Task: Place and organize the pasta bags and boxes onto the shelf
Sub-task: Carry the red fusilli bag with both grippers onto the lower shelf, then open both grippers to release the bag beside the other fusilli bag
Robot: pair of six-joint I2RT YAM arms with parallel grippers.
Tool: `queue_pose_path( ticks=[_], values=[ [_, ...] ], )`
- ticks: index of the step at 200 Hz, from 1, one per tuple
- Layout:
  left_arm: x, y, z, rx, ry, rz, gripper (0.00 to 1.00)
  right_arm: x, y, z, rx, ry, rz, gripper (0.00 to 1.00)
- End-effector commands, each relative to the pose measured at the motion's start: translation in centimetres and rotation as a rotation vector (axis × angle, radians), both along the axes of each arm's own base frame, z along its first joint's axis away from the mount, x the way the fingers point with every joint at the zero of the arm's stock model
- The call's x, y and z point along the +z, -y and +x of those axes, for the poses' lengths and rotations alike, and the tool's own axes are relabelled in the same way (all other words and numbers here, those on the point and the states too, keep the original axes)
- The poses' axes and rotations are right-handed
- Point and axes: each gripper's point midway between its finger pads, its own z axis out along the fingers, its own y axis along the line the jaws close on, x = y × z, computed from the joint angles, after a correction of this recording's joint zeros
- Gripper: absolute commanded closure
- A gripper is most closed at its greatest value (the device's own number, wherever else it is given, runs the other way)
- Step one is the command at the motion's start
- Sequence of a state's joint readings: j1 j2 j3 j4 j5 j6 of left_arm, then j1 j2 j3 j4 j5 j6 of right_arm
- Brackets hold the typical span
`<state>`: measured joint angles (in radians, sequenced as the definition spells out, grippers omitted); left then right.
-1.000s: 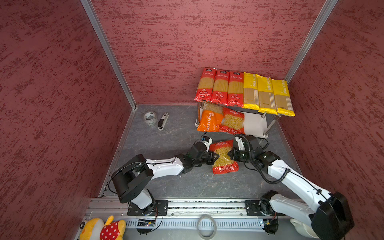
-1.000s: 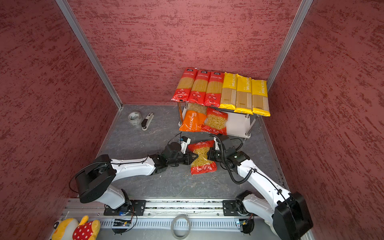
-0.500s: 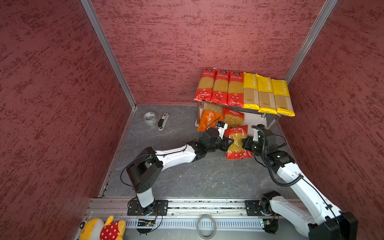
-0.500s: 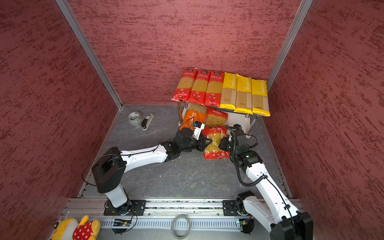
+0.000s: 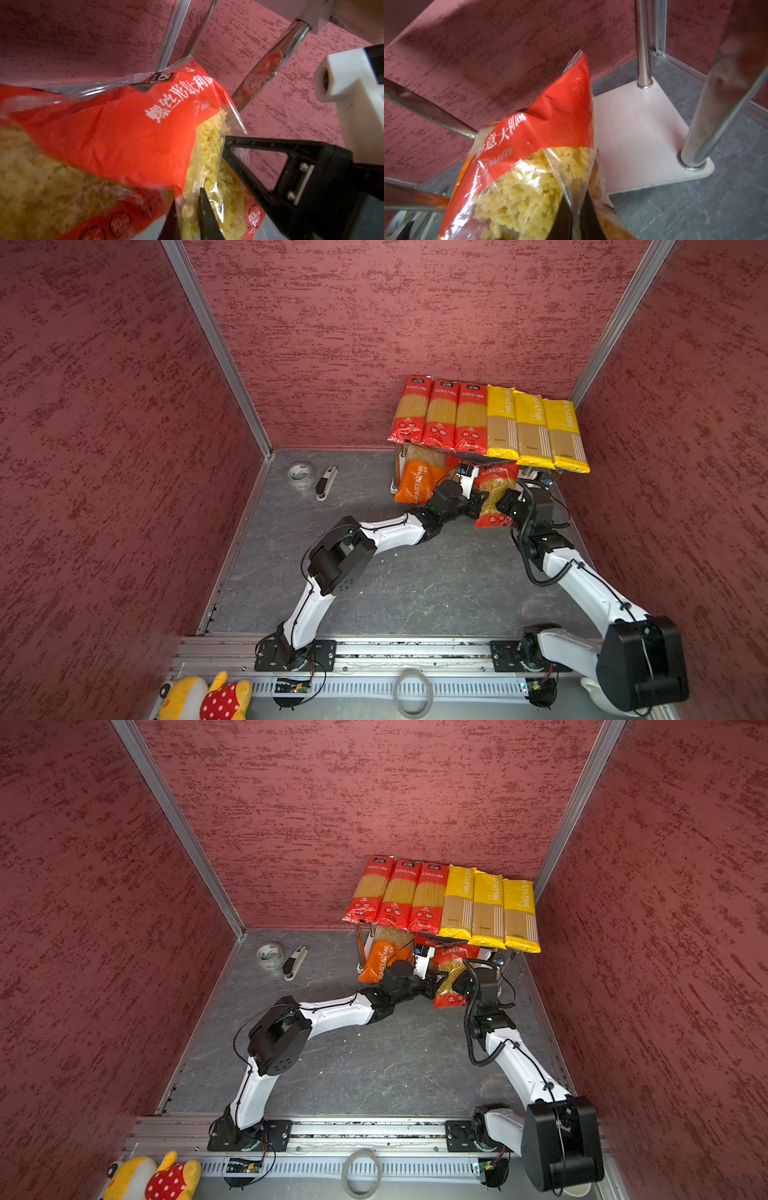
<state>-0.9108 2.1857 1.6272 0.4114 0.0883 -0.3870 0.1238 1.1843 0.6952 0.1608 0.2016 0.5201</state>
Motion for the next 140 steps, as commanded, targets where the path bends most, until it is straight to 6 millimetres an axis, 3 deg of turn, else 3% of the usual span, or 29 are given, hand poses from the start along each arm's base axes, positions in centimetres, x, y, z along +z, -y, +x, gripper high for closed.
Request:
queue_pose_path(
  ticks=[1,30,60,80,83,100,121,124,140],
  values=[
    [4.3,1.4,1.1,0.038,0.128,-0.092,1.00,4.8,2.3,1.6,-0.104,0.249,-0.023,1.00],
    [2.6,3.7,2.2,0.029,0.131,-0.075,1.00,3.5,3.3,3.2,-0.119,0.248,-0.033,1.00],
    [0.6,5.4,3.2,0.017,0.125,-0.037,1.00,0.6,4.8,4.3,-0.137,0.181,-0.013,0.94],
    [-0.7,6.2,4.1,0.023,0.126,0.000,1.00,-1.0,4.8,5.1,-0.107,0.139,0.005,0.83],
    [-1.2,6.3,4.2,0.024,0.123,0.008,1.00,-2.2,4.8,5.5,-0.102,0.105,0.010,0.81],
    [-1.9,6.5,5.1,0.040,0.108,0.032,1.00,-3.5,4.6,5.8,-0.090,0.031,0.030,0.66],
    [-2.4,6.0,6.2,0.084,0.087,0.055,1.00,-4.4,5.1,4.5,-0.124,-0.004,0.032,0.52],
    [-2.5,6.0,6.2,0.088,0.084,0.058,1.00,-3.5,5.2,4.1,-0.129,0.016,0.032,0.51],
    [-3.0,5.6,6.9,0.124,0.063,0.067,1.00,-2.8,5.4,3.1,-0.140,0.009,0.016,0.48]
  ],
)
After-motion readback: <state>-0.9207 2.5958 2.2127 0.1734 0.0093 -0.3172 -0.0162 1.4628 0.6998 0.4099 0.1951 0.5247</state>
